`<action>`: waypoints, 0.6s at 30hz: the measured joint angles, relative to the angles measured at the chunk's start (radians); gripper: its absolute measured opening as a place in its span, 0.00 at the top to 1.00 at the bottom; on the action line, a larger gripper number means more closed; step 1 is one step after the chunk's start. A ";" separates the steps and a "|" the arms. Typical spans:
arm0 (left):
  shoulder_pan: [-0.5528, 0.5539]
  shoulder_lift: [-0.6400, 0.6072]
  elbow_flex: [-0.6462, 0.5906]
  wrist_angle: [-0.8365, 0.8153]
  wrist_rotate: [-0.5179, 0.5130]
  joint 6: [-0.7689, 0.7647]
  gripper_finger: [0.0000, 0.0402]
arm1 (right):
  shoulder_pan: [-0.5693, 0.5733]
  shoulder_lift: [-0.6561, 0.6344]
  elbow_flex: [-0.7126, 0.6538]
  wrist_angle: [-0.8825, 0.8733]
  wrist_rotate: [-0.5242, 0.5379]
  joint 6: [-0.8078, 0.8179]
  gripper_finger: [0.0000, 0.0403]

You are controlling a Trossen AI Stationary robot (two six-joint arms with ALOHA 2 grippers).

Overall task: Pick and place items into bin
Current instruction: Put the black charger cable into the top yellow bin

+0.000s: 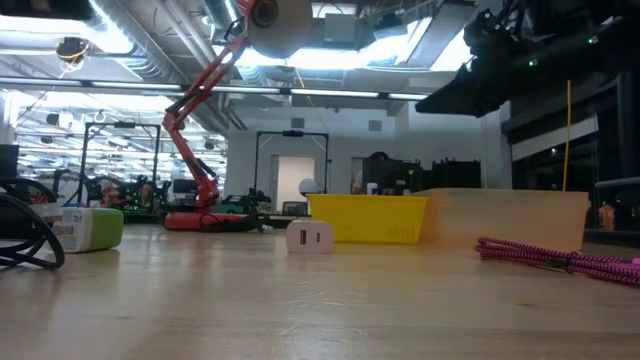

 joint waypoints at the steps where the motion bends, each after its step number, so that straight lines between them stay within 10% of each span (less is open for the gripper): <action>1: -0.007 0.015 0.011 -0.007 0.000 -0.013 0.99 | 0.000 0.000 0.000 0.003 -0.005 0.000 0.98; 18: -0.025 0.126 0.017 -0.058 -0.006 -0.203 0.88 | 0.001 0.000 0.000 0.026 -0.091 0.000 0.98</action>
